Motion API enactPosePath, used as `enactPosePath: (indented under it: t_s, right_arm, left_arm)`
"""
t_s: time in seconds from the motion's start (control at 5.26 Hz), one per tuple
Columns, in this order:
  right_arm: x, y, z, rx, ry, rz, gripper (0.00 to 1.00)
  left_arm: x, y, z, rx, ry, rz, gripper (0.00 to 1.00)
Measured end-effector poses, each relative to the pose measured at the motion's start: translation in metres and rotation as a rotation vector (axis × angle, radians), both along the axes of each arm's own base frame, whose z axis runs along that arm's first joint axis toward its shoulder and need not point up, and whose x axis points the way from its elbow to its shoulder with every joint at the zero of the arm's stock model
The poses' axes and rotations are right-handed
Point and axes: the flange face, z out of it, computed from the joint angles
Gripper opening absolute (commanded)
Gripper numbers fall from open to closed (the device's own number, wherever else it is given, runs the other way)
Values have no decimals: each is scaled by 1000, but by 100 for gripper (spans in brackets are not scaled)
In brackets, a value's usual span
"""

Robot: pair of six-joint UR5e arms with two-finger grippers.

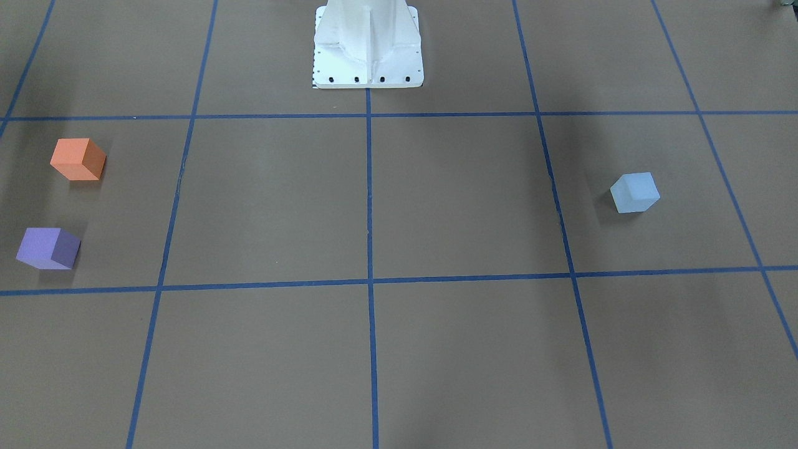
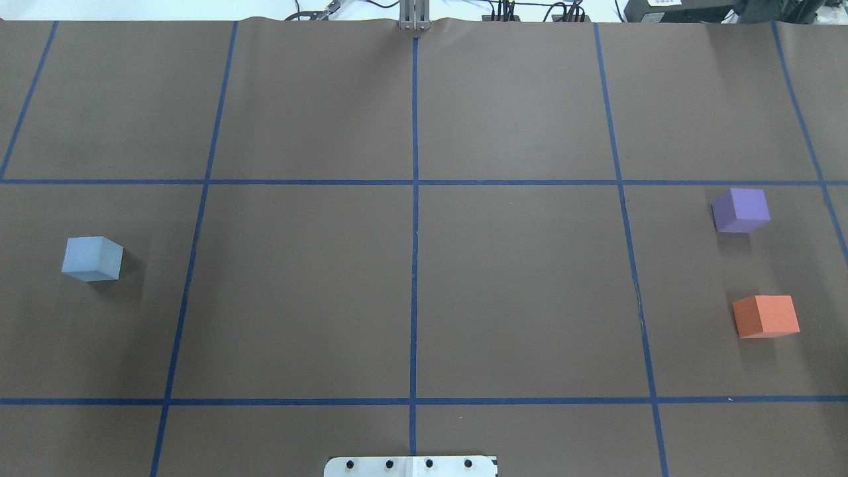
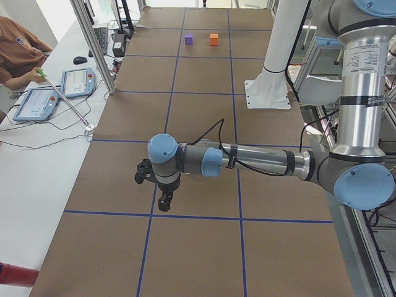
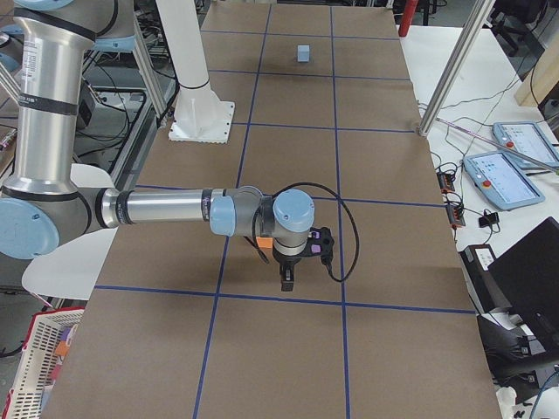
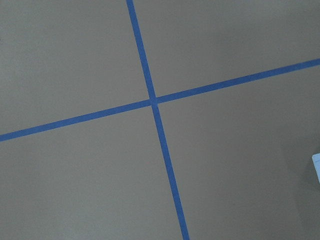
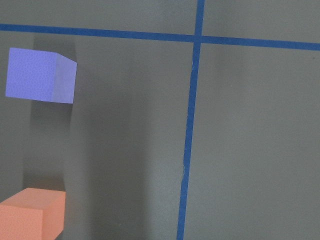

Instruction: Place blue block between orange and purple blocks

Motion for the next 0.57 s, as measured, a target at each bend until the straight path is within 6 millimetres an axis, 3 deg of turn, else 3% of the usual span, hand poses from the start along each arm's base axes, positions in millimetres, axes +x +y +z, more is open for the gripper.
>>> enactPosePath:
  t_s: [0.57]
  right_arm:
    - [0,1,0,-3,-2,3,100]
  left_arm:
    - [0,-3,-9,16,-1,-1,100]
